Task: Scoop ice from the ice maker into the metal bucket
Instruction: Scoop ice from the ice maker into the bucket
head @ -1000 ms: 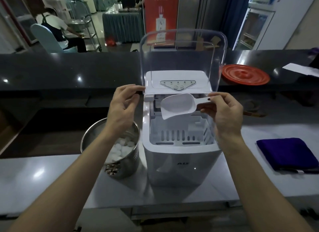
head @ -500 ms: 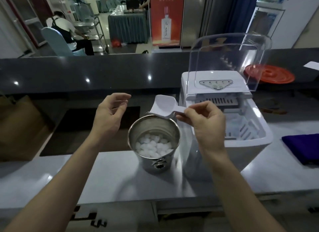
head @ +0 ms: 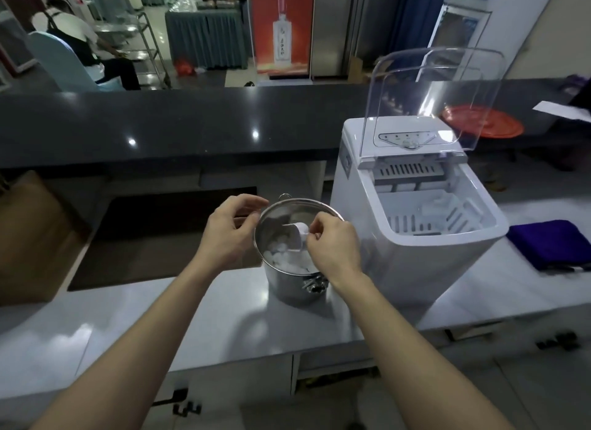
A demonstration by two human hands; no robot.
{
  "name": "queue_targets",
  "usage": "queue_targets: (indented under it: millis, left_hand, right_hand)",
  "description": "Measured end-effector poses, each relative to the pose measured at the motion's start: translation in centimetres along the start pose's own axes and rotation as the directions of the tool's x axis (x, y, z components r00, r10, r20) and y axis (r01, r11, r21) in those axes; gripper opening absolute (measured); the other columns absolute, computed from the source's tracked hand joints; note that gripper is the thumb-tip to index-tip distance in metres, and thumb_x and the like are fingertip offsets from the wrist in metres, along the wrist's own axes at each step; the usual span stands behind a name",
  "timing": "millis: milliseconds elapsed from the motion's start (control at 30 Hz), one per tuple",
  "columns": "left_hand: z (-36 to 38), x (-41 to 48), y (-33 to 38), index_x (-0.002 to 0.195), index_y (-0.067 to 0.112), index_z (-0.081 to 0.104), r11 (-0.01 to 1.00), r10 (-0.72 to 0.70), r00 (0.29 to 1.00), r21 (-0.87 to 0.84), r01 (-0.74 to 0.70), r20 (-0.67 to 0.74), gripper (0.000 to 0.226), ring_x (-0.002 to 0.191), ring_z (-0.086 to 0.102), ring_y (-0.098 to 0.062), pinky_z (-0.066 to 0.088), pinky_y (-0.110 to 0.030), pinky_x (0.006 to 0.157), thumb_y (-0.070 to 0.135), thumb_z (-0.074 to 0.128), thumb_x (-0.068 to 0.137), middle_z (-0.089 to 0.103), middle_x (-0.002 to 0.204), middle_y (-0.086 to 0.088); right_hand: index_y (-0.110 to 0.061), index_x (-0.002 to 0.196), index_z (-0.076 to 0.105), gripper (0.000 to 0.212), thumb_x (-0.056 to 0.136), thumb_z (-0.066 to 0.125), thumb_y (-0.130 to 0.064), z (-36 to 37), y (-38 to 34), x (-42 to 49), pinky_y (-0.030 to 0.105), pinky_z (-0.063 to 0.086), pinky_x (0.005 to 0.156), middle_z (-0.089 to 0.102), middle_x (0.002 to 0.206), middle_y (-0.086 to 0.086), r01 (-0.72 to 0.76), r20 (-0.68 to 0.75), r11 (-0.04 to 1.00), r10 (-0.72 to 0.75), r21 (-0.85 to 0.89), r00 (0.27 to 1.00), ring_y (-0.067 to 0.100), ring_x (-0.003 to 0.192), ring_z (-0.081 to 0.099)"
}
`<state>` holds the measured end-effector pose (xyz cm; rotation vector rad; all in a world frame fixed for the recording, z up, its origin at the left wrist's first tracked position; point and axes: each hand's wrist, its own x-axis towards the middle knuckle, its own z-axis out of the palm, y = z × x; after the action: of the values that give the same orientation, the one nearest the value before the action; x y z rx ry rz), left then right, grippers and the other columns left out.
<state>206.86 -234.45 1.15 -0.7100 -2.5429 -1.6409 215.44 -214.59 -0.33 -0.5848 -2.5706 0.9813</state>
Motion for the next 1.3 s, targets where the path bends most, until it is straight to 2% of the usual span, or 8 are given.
queue_targets:
  millis: [167, 333, 400, 533, 667, 967, 1200, 1300]
  left_hand:
    - [1.1, 0.0, 0.1, 0.117, 0.031, 0.075, 0.999, 0.017, 0.998, 0.043, -0.02, 0.057, 0.024, 0.112, 0.069, -0.005, 0.059, -0.038, 0.103, 0.014, 0.063, 0.106, 0.072, 0.119, 0.013]
    - [1.5, 0.1, 0.5, 0.118, 0.031, 0.075, 0.999, 0.026, 0.997, 0.024, -0.028, 0.074, 0.024, 0.114, 0.068, -0.008, 0.059, -0.043, 0.103, 0.014, 0.063, 0.106, 0.071, 0.121, 0.011]
    - [1.6, 0.2, 0.6, 0.117, 0.032, 0.075, 1.0, 0.023, 0.996, 0.013, -0.024, 0.082, 0.024, 0.115, 0.068, -0.009, 0.059, -0.044, 0.103, 0.015, 0.063, 0.107, 0.071, 0.122, 0.011]
    - [1.6, 0.3, 0.7, 0.116, 0.035, 0.075, 0.999, 0.031, 0.996, 0.005, -0.032, 0.08, 0.026, 0.115, 0.069, -0.011, 0.059, -0.046, 0.103, 0.014, 0.063, 0.106, 0.072, 0.121, 0.011]
    - [1.8, 0.5, 1.5, 0.115, 0.035, 0.075, 0.998, 0.06, 0.995, -0.005, -0.06, 0.074, 0.027, 0.113, 0.07, -0.01, 0.059, -0.045, 0.103, 0.013, 0.063, 0.106, 0.073, 0.118, 0.011]
    - [3.5, 2.0, 6.8, 0.12, 0.033, 0.074, 0.985, 0.168, 0.982, -0.059, -0.163, 0.084, 0.025, 0.114, 0.07, -0.005, 0.058, -0.042, 0.104, 0.015, 0.065, 0.106, 0.074, 0.119, 0.016]
    - [8.1, 3.4, 11.6, 0.119, 0.026, 0.076, 0.965, 0.252, 0.964, -0.104, -0.242, 0.09, 0.024, 0.109, 0.072, -0.008, 0.059, -0.037, 0.101, 0.01, 0.066, 0.105, 0.076, 0.116, 0.01]
    - [10.9, 3.7, 13.6, 0.119, 0.024, 0.075, 0.961, 0.268, 0.959, -0.101, -0.258, 0.094, 0.024, 0.109, 0.072, -0.01, 0.059, -0.035, 0.1, 0.008, 0.066, 0.105, 0.076, 0.115, 0.01]
  right_hand:
    - [-0.017, 0.082, 0.073, 0.017, 0.081, 0.059, -0.007, 0.2, 1.0, -0.2, 0.039, 0.059, 0.072, 0.073, 0.083, 0.004, 0.012, 0.158, 0.98, 0.02, -0.196, 0.987, 0.03, 0.084, 0.068]
    - [-0.016, 0.086, 0.079, 0.021, 0.083, 0.058, -0.016, 0.0, 0.5, 0.0, 0.039, 0.062, 0.076, 0.076, 0.087, 0.006, 0.026, 0.256, 0.965, 0.043, -0.26, 0.966, 0.031, 0.085, 0.071]
    - [-0.013, 0.084, 0.078, 0.023, 0.081, 0.056, -0.019, -0.1, 0.3, 0.0, 0.037, 0.06, 0.072, 0.074, 0.084, 0.009, 0.036, 0.289, 0.958, 0.05, -0.283, 0.956, 0.032, 0.081, 0.07]
    - [-0.011, 0.075, 0.076, 0.018, 0.081, 0.059, -0.009, -0.2, 0.2, 0.1, 0.037, 0.062, 0.064, 0.072, 0.073, 0.005, 0.038, 0.291, 0.952, 0.055, -0.305, 0.955, 0.028, 0.071, 0.069]
    - [-0.018, 0.079, 0.076, 0.018, 0.085, 0.059, -0.019, -1.6, -0.3, -0.2, 0.038, 0.062, 0.069, 0.073, 0.079, -0.001, 0.074, 0.225, 0.969, -0.02, -0.235, 0.974, 0.023, 0.077, 0.068]
    - [-0.024, 0.105, 0.08, 0.015, 0.096, 0.07, -0.029, -10.2, -1.9, 0.1, 0.017, 0.054, 0.076, 0.077, 0.096, -0.011, 0.206, -0.038, 0.979, -0.205, -0.002, 0.978, 0.004, 0.086, 0.071]
    - [-0.021, 0.105, 0.08, 0.014, 0.096, 0.072, -0.026, -17.0, 1.9, 1.6, 0.025, 0.061, 0.084, 0.078, 0.095, -0.011, 0.249, -0.209, 0.967, -0.231, 0.062, 0.95, 0.002, 0.085, 0.072]
    - [-0.021, 0.103, 0.08, 0.011, 0.096, 0.072, -0.022, -19.5, 4.1, 2.4, 0.017, 0.059, 0.079, 0.078, 0.092, -0.012, 0.256, -0.242, 0.961, -0.224, 0.109, 0.944, 0.0, 0.083, 0.072]
